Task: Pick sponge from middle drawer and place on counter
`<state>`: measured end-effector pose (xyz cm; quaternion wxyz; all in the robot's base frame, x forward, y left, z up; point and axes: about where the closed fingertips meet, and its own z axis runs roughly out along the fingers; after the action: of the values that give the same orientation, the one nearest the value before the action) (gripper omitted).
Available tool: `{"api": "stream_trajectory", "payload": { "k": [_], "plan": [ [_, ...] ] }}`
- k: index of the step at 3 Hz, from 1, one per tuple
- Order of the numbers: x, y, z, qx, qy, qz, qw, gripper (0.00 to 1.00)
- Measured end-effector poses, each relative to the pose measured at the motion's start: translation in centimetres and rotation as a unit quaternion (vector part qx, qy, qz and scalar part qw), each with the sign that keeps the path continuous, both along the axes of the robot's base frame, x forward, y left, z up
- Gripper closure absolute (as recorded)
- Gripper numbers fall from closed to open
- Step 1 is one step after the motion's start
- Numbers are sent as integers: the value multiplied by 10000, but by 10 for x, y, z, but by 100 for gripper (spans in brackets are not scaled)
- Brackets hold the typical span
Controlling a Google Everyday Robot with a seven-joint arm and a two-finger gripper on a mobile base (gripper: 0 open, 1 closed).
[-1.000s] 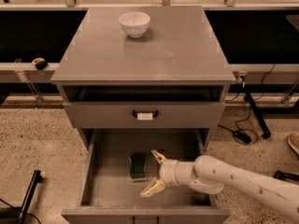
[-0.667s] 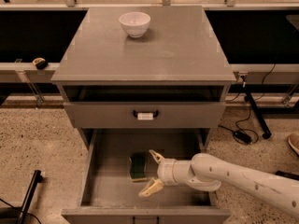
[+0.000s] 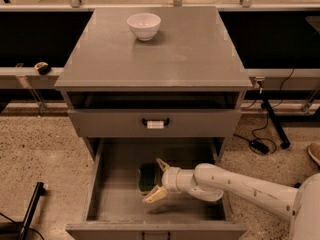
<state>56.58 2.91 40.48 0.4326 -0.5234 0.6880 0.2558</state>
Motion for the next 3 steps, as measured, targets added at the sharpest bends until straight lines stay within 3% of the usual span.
{"api": "stream_trajectory", "payload": {
  "k": [1, 2, 3],
  "plan": [
    [10, 1, -16, 48, 98, -227, 9997, 0],
    [15, 1, -26, 64, 210, -397, 9990, 7],
    [19, -1, -35, 89, 351, -520, 9980, 25]
  ]
}}
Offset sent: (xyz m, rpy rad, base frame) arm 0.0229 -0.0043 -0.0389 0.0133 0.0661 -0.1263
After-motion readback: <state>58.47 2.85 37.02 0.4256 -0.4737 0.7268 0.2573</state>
